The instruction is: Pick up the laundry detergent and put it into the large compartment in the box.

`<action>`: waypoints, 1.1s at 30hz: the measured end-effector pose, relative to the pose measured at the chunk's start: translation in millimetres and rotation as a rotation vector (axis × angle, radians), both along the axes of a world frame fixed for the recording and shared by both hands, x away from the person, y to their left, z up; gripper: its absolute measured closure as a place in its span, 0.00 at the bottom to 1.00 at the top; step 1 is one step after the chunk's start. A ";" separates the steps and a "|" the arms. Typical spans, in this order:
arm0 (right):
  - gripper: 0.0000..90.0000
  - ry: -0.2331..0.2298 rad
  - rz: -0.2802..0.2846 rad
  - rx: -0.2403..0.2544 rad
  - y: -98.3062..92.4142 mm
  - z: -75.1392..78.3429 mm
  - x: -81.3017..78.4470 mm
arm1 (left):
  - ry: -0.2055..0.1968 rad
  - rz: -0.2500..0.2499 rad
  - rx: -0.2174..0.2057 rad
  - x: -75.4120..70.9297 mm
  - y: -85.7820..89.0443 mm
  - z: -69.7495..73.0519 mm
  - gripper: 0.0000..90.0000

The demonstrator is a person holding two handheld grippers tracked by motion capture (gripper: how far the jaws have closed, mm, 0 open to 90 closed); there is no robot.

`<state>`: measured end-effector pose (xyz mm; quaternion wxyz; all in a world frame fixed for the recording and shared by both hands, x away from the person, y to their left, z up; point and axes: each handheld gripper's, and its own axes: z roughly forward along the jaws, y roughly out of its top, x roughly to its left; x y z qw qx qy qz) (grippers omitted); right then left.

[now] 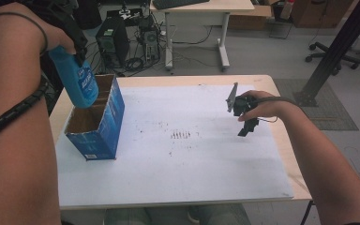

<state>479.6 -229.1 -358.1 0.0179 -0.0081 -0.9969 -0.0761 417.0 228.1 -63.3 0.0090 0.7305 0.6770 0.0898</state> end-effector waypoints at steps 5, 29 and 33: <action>0.06 -0.001 0.002 -0.001 0.3 0.3 -1.0 | -0.004 0.010 -0.001 -0.4 4.0 -3.9 0.42; 0.06 -0.003 0.009 -0.004 1.9 2.4 -2.8 | 0.014 0.037 -0.001 6.2 21.0 -43.8 0.42; 0.06 -0.004 0.006 0.000 1.2 2.4 -3.1 | 0.022 0.038 -0.001 7.8 21.1 -50.0 0.42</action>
